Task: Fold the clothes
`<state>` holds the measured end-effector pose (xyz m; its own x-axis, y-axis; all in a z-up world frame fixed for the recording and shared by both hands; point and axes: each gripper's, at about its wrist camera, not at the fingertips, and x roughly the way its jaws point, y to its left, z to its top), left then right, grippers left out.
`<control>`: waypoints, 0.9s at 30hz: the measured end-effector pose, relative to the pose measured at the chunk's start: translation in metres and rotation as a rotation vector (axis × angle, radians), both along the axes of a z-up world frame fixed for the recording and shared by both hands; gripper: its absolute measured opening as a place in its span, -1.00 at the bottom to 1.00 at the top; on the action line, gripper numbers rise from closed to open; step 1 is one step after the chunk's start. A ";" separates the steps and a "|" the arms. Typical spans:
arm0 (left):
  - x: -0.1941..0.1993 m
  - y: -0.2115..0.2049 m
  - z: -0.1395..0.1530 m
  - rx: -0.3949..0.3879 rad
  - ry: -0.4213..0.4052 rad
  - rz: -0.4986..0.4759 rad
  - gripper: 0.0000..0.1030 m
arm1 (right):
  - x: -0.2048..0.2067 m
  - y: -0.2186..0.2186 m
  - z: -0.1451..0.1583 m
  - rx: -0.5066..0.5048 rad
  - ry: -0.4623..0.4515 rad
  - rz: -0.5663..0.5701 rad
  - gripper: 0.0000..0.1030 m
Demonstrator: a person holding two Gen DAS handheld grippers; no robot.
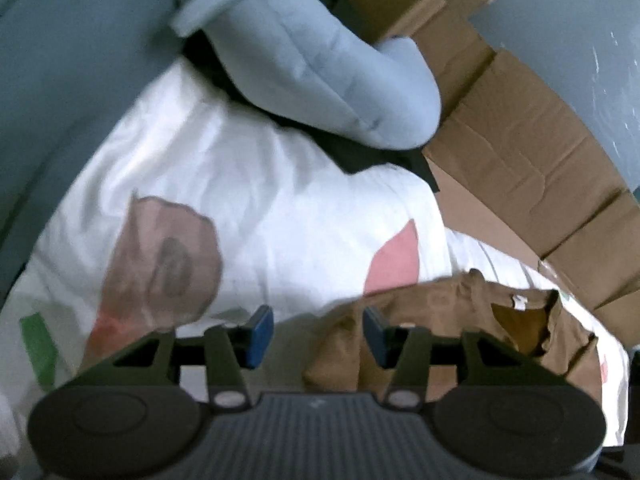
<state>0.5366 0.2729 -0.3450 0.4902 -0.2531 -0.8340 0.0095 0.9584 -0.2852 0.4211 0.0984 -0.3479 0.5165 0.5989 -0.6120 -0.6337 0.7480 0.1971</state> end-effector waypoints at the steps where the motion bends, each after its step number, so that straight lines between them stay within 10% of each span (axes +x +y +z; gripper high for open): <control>1: 0.003 -0.003 -0.001 0.010 0.006 -0.014 -0.02 | 0.001 -0.001 -0.001 0.001 0.001 0.000 -0.97; 3: 0.008 -0.007 -0.004 0.002 0.023 -0.039 -0.07 | 0.001 -0.003 -0.002 0.004 0.004 0.002 -0.97; 7: 0.016 -0.011 -0.010 0.019 0.067 -0.061 -0.83 | 0.003 -0.005 -0.005 0.010 0.015 0.000 -0.97; 16: 0.025 -0.020 -0.006 0.136 0.046 -0.067 -0.87 | 0.019 -0.025 -0.021 0.039 0.105 -0.081 -0.98; 27: 0.028 -0.015 -0.004 0.104 0.043 0.032 -0.85 | 0.040 -0.044 -0.051 0.046 0.233 -0.190 -0.98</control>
